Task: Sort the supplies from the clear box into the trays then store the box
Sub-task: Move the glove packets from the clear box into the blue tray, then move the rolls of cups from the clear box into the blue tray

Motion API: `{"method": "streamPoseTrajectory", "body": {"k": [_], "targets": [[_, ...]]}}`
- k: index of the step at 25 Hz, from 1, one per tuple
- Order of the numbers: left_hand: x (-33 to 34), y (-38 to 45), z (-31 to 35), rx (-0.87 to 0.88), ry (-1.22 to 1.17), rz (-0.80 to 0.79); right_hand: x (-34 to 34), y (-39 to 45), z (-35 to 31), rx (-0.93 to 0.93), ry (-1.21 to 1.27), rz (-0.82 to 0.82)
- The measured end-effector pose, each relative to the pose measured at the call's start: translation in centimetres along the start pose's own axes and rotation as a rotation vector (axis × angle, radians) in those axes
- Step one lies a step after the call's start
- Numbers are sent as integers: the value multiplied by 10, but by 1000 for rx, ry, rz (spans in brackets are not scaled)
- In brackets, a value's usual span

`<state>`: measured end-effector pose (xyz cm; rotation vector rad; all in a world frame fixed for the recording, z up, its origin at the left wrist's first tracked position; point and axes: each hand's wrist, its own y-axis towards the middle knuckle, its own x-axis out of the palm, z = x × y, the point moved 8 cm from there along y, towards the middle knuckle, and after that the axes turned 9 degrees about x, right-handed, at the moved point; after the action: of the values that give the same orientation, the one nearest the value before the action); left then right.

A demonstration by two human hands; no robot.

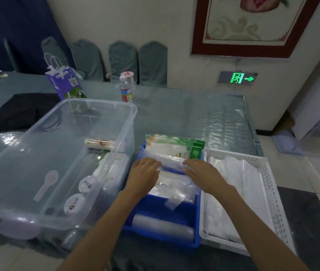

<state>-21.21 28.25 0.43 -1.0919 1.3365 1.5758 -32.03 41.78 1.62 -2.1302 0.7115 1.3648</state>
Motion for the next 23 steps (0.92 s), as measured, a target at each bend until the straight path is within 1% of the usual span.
{"method": "streamPoseTrajectory", "body": {"k": [8, 10, 12, 14, 17, 19, 23], "targets": [[-115, -38, 3, 68, 73, 262, -36, -43, -85, -94, -14, 184], [-142, -57, -6, 54, 117, 309, -45, -50, -109, -135, -13, 223], [-162, -76, -23, 1, 144, 338, -50, -52, -137, -194, -21, 253], [-173, -94, -45, -58, 155, 349, -51, -49, -166, -253, -10, 263], [-180, -117, -81, -142, 194, 331, -42, -36, -210, -348, 37, 233], [-179, -129, -103, -199, 193, 310, -30, -21, -237, -405, 23, 194], [-171, -136, -146, -241, 203, 239, -5, 20, -275, -472, -46, 124]]}}
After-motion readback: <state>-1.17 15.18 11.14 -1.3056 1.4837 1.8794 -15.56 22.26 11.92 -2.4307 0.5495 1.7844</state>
